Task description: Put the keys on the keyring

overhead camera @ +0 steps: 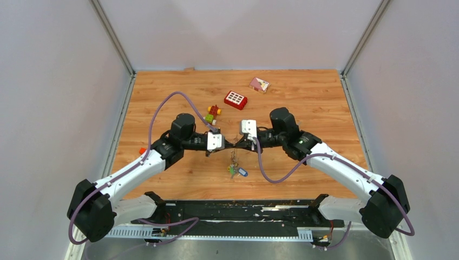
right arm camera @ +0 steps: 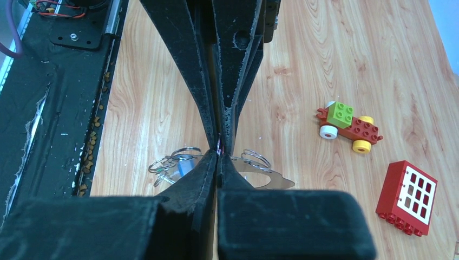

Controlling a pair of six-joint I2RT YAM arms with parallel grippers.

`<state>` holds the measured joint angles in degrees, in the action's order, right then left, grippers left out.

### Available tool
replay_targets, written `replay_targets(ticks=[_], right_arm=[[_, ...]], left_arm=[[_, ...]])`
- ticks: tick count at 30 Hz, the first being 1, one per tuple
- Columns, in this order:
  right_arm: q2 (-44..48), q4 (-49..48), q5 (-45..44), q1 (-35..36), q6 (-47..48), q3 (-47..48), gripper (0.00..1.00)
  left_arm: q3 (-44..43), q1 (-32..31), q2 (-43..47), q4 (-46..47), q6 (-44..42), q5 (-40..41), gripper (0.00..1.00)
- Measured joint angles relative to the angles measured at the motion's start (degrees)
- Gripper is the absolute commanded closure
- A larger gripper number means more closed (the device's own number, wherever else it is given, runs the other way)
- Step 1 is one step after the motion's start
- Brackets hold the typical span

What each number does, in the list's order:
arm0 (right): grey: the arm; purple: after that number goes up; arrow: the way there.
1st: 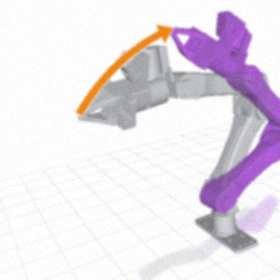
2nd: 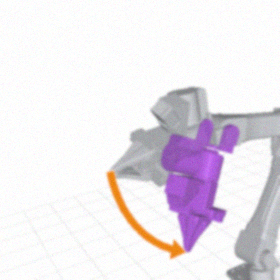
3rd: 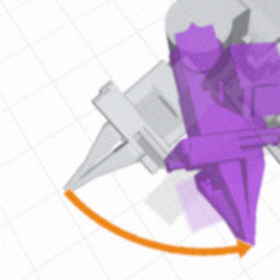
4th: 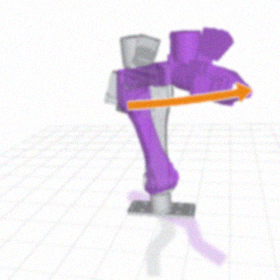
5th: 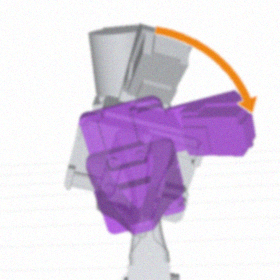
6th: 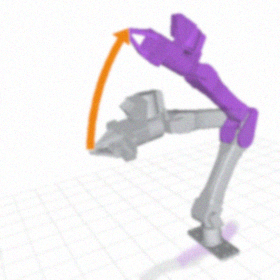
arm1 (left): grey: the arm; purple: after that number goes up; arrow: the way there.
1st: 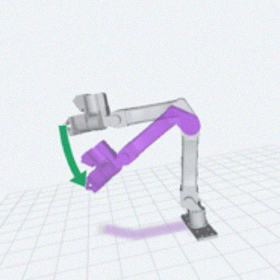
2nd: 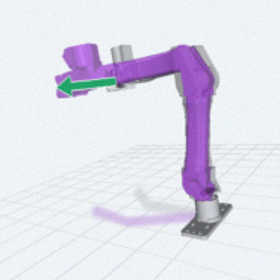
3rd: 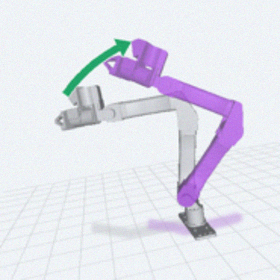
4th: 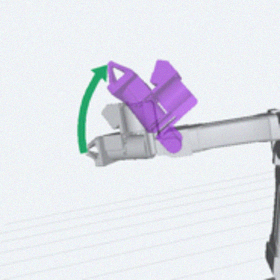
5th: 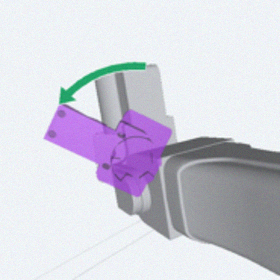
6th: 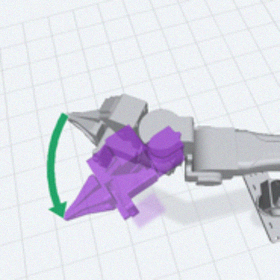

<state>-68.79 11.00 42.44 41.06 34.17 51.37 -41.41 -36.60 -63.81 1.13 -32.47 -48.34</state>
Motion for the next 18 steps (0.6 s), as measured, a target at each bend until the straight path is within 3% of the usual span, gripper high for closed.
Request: replay_targets(ticks=[8,15,18], right_arm=[[-0.3,-0.6,-0.4,0.0,0.0,0.0,1.0],[-0.5,-0.6,-0.4,0.0,0.0,0.0,1.0],[-0.7,-0.7,-0.5,0.0,0.0,0.0,1.0]], left_arm=[[0.0,-0.1,0.0,0.4,0.2,1.0,0.87],[0.0,-0.2,0.0,0.1,0.2,1.5,1.0],[0.0,-0.2,0.0,-0.1,0.1,1.7,1.0]])
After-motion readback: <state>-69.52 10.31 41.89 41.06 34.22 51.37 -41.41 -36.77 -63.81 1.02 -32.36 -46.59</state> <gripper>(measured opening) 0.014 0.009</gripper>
